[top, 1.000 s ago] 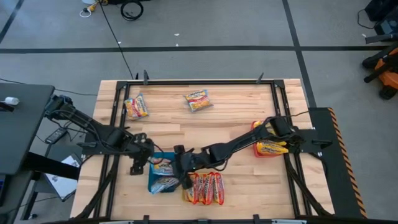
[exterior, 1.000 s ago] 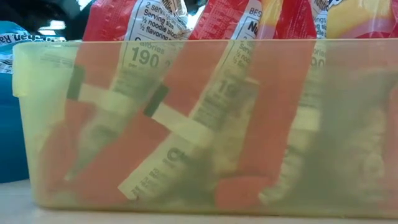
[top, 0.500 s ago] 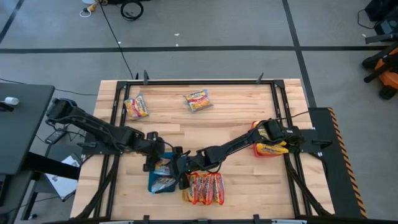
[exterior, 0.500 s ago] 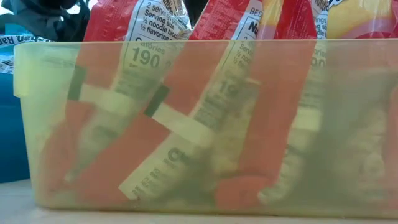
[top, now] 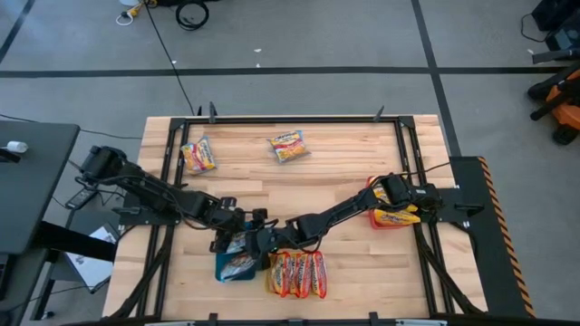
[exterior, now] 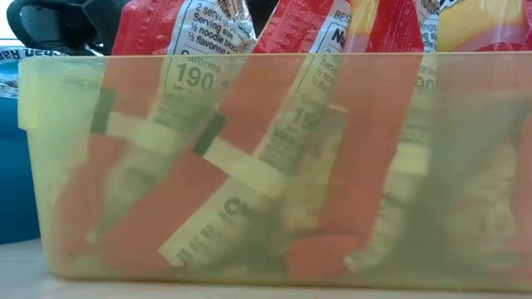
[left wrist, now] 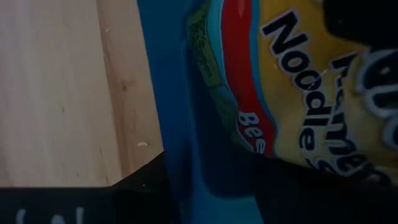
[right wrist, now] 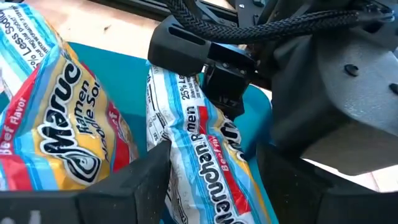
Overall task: Sort Maruchan noodles
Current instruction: Adjust the blue noodle packs in the blue bin
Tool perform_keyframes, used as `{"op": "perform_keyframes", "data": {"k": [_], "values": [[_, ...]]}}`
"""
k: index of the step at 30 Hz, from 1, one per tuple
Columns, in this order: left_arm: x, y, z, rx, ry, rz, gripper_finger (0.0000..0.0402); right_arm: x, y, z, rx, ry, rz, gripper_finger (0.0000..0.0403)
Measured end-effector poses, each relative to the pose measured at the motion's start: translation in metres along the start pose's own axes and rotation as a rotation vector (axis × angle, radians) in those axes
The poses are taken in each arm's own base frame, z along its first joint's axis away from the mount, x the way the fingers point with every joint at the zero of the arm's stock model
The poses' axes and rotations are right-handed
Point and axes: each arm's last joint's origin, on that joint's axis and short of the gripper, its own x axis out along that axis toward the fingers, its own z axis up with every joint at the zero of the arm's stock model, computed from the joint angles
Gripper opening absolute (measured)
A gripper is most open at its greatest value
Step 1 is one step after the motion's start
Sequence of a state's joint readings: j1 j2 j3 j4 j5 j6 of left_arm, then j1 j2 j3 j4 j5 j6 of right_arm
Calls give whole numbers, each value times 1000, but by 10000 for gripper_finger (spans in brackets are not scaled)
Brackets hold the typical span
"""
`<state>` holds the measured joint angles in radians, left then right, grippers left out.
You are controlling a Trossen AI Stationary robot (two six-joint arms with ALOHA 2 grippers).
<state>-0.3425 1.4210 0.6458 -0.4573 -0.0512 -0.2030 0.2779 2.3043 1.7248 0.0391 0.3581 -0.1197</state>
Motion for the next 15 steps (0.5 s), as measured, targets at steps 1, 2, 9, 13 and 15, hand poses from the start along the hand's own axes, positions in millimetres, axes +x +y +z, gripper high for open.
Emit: {"op": "perform_keyframes", "data": {"k": [1,2,9,13,15], "values": [[-1,0,0,2,-6,-2,171,0,-1,0,2,4,0,242],[-3,0,0,7,-14,-7,171,0,-1,-1,6,7,-5,242],[-23,4,1,42,-87,-87,171,-3,-9,11,70,-65,-24,242],[-31,10,5,43,-145,-83,171,-5,-13,15,186,-79,67,242],[-30,13,5,44,-144,-75,171,-4,-13,14,238,-70,147,242]]}}
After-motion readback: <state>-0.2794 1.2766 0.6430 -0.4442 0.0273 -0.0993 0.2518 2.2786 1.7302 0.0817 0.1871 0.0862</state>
